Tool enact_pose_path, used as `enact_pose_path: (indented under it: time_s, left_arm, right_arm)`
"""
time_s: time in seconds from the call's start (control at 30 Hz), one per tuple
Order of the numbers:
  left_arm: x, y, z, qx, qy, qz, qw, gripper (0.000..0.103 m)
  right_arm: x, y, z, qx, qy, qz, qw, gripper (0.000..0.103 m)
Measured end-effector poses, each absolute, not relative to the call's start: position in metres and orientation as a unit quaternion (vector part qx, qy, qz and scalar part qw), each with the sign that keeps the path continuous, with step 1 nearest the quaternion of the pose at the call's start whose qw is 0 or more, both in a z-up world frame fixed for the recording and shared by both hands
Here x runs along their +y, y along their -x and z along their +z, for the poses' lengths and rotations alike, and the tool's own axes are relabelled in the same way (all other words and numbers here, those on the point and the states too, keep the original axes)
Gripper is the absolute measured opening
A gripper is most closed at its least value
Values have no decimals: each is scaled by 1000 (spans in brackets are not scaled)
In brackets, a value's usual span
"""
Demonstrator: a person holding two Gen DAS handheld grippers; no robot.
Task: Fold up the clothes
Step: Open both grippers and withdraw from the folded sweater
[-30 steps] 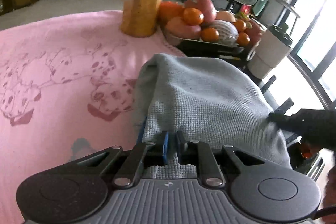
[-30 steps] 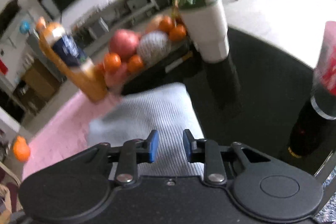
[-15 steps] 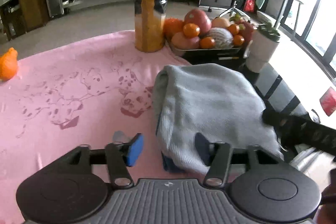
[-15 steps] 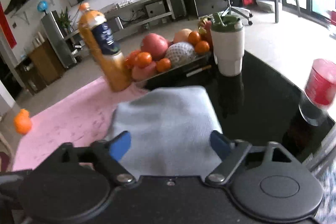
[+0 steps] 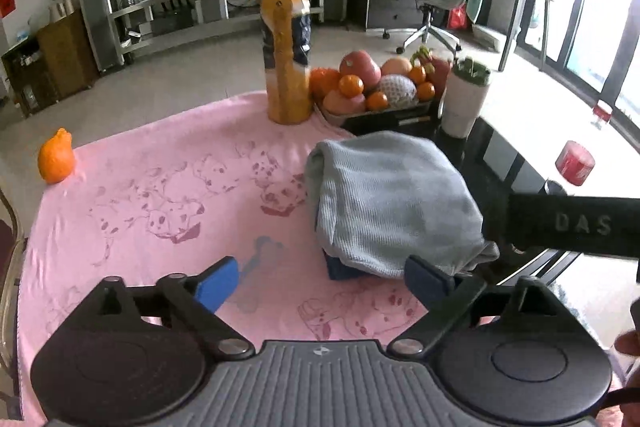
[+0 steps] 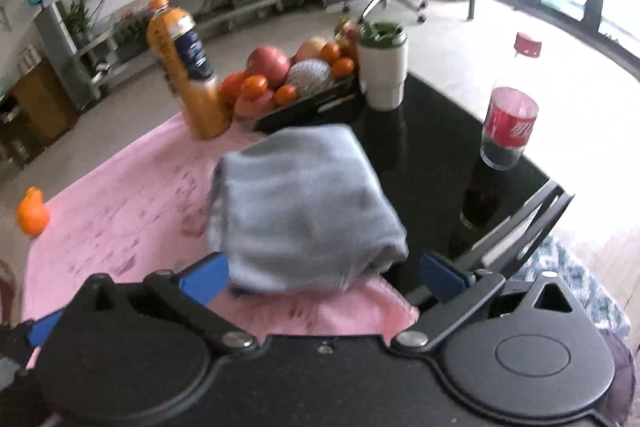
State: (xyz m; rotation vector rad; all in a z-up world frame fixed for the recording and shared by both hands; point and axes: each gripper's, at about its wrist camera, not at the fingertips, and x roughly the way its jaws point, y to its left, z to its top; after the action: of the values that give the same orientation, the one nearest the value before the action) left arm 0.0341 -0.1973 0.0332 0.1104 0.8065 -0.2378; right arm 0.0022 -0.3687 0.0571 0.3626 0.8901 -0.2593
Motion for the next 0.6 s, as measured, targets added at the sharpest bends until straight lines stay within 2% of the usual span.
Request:
enact_pose_path:
  time_s: [0.17, 0.6]
  left_arm:
    - [-189, -18, 52, 387, -43, -127, 912, 97]
    - [-198, 11, 69, 392, -49, -153, 906, 98]
  right_arm:
    - [-367, 19, 77, 425, -201, -102, 877, 103]
    - [-356, 59, 112, 407, -116, -132, 896, 103]
